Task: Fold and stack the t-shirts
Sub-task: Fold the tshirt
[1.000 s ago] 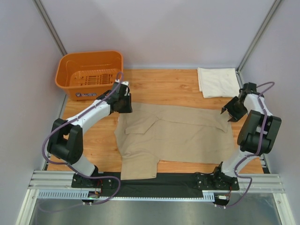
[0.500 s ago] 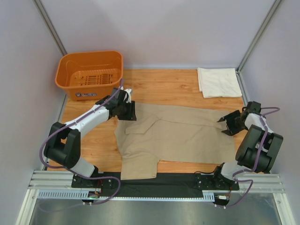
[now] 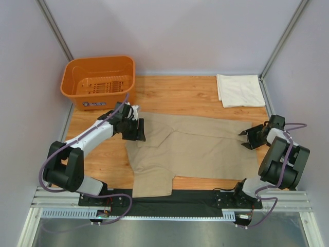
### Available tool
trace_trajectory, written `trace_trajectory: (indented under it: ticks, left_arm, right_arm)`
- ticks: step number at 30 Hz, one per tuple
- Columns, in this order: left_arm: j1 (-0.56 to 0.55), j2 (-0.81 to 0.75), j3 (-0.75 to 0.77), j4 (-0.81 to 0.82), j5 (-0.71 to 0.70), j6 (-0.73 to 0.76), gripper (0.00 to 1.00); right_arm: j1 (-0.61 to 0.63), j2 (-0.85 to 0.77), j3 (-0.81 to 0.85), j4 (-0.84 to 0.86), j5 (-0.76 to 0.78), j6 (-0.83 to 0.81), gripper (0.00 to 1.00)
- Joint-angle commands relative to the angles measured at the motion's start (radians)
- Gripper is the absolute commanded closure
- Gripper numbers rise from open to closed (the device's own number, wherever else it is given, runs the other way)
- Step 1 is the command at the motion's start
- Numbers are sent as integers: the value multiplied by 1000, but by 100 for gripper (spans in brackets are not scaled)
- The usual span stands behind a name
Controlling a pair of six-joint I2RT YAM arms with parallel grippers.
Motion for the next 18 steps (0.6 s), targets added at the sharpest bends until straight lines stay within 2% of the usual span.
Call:
trace_trajectory:
  ticks: [1, 8, 12, 18]
  left_arm:
    - [13, -18, 2, -4, 69, 31, 31]
    - [33, 9, -21, 42, 108, 27, 31]
    - [36, 81, -1, 74, 161, -1, 37]
    - [36, 111, 33, 25, 70, -4, 37]
  right_arm:
    - [-10, 16, 28, 35, 27, 6, 48]
    - [-28, 32, 39, 25, 34, -14, 50]
    - [-37, 38, 46, 19, 31, -21, 53]
    - [-39, 59, 56, 30, 13, -26, 55]
